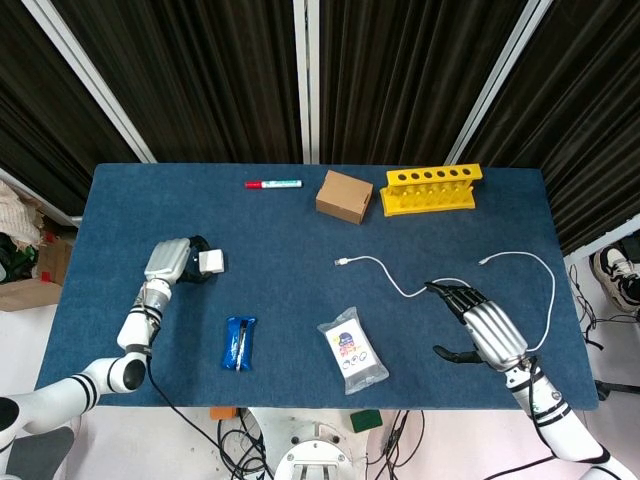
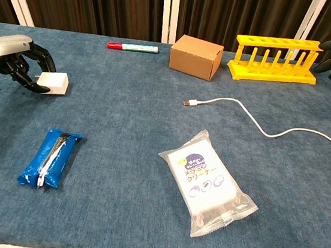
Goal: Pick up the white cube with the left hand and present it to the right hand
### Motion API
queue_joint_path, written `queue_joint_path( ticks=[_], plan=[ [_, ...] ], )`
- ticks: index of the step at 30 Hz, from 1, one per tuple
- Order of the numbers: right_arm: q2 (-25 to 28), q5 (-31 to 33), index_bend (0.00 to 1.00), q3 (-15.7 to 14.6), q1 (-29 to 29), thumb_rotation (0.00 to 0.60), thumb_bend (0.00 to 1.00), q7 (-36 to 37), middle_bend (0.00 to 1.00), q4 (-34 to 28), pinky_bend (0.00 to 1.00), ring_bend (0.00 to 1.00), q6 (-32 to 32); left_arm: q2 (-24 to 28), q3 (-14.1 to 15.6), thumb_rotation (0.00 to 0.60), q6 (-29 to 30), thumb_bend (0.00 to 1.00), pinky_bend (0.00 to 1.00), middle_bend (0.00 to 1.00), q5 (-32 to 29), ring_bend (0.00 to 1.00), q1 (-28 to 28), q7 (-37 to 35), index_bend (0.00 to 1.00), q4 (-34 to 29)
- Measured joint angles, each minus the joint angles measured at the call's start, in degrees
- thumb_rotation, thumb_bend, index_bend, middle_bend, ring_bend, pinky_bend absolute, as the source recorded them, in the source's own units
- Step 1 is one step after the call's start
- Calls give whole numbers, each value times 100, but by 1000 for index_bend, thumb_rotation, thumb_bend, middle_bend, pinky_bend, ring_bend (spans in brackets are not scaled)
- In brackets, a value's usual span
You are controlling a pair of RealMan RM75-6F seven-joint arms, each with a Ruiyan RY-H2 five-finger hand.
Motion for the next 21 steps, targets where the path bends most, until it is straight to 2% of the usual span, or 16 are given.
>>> queue_joint_path(
  ticks=[6,10,13,18,21],
  plan=[
    [38,121,161,128,3,600,176,-26,250,-49,311,245,44,-117,39,600,547,368,1000,581,683,780,65,-583,611,136],
    [96,311,183,237,115,600,181,-136,288,-121,398,300,-197,-65,73,600,877,369,1000,580,1118,780,107,-947,611,34],
    [131,557,201,389,294,600,193,-397,338,-213,458,357,-531,55,98,600,956,367,1000,577,1242,779,127,-1033,611,-229],
    [54,1253,249,822,829,600,225,-931,393,-302,537,426,-1317,258,143,600,970,365,1000,572,1319,778,136,-951,611,-778],
    [-134,1795,317,1099,1238,600,298,-1404,426,-224,589,460,-1796,322,174,600,977,366,1000,570,1331,778,137,-807,611,-996]
  ],
)
